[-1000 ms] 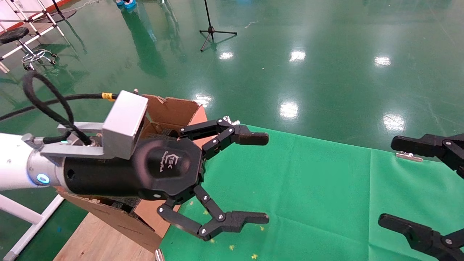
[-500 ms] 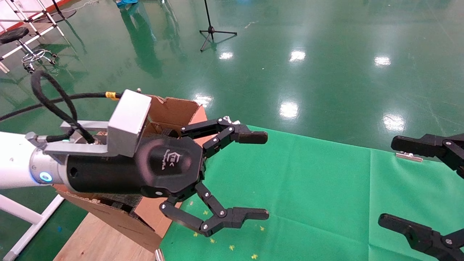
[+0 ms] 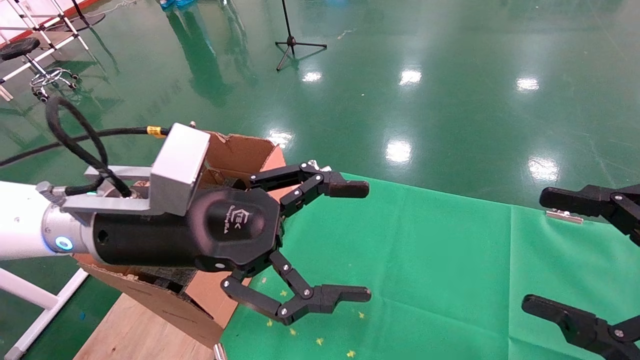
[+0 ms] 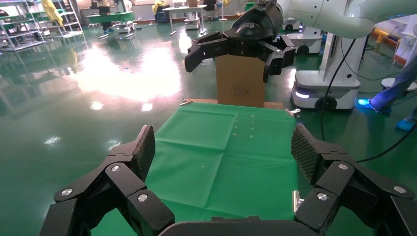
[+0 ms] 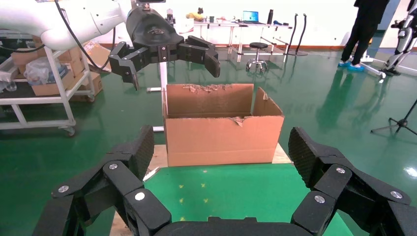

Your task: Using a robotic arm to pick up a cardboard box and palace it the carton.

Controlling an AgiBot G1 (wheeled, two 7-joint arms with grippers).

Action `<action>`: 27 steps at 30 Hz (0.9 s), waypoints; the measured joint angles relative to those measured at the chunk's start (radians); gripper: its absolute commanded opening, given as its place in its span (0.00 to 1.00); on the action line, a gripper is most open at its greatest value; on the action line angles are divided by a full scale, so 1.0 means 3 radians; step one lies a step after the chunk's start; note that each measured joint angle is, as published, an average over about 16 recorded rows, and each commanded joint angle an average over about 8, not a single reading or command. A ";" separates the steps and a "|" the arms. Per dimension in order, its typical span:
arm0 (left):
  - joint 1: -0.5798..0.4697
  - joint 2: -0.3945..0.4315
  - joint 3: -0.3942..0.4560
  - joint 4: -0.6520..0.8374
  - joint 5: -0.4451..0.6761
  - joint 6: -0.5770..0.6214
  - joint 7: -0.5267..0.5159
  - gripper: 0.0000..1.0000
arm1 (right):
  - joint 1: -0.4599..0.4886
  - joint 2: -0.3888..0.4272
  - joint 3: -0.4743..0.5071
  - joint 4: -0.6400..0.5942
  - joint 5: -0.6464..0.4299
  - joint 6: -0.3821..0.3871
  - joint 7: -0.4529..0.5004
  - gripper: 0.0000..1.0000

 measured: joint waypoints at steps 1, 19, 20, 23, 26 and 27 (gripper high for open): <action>0.0000 0.0000 0.0000 0.0000 0.0000 0.0000 0.0000 1.00 | 0.0000 0.0000 0.0000 0.0000 0.0000 0.0000 0.0000 1.00; -0.0004 0.0000 0.0004 0.0004 0.0004 -0.0002 -0.0001 1.00 | 0.0000 0.0000 0.0000 0.0000 0.0000 0.0000 0.0000 1.00; -0.0004 0.0000 0.0004 0.0004 0.0004 -0.0002 -0.0001 1.00 | 0.0000 0.0000 0.0000 0.0000 0.0000 0.0000 0.0000 1.00; -0.0005 0.0000 0.0004 0.0005 0.0005 -0.0002 -0.0001 1.00 | 0.0000 0.0000 0.0000 0.0000 0.0000 0.0000 0.0000 1.00; -0.0005 0.0000 0.0004 0.0005 0.0005 -0.0002 -0.0001 1.00 | 0.0000 0.0000 0.0000 0.0000 0.0000 0.0000 0.0000 1.00; -0.0005 0.0000 0.0004 0.0005 0.0006 -0.0002 -0.0001 1.00 | 0.0000 0.0000 0.0000 0.0000 0.0000 0.0000 0.0000 1.00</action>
